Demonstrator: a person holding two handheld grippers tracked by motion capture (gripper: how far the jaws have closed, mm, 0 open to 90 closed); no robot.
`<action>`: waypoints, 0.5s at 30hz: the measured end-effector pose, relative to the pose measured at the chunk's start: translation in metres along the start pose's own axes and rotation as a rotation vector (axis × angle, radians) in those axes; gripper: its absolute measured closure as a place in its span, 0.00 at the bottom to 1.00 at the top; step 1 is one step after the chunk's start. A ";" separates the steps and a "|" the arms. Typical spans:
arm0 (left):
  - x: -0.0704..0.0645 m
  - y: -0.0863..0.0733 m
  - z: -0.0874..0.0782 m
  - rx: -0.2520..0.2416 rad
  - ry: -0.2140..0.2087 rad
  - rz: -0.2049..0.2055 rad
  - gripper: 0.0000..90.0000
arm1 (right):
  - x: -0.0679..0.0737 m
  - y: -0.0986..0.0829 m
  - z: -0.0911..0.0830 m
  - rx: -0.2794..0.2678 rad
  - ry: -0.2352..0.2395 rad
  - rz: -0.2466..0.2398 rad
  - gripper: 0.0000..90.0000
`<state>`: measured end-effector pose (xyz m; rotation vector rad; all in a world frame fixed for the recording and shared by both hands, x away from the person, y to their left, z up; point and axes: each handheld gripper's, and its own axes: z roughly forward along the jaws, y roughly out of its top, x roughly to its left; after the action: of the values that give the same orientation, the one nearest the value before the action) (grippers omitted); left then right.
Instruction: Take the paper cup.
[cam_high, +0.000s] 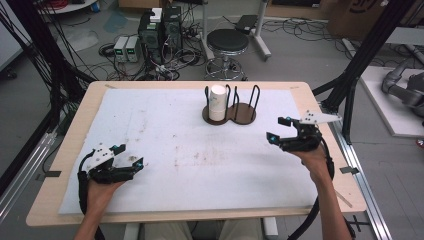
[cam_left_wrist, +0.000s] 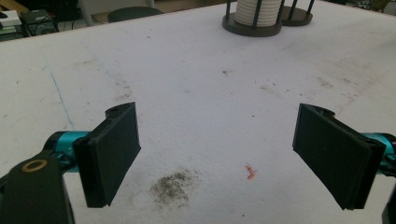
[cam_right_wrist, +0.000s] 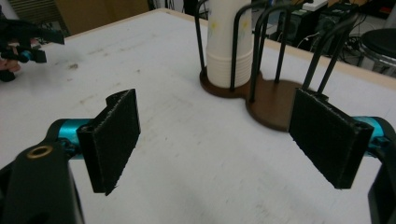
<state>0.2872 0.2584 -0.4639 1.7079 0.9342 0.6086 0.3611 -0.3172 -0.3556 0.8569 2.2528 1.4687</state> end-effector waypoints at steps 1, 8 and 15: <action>0.000 0.000 0.000 -0.001 0.000 0.004 0.16 | 0.000 0.000 0.000 0.000 0.000 0.000 0.19; 0.000 0.000 0.000 -0.005 -0.002 0.002 0.16 | -0.016 0.041 0.001 0.011 -0.002 -0.021 0.19; 0.000 0.000 0.000 0.000 -0.003 0.000 0.16 | -0.026 0.072 0.014 0.021 0.002 -0.053 0.19</action>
<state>0.2874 0.2584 -0.4639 1.7085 0.9324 0.6062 0.4109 -0.3026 -0.2983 0.7958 2.2777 1.4256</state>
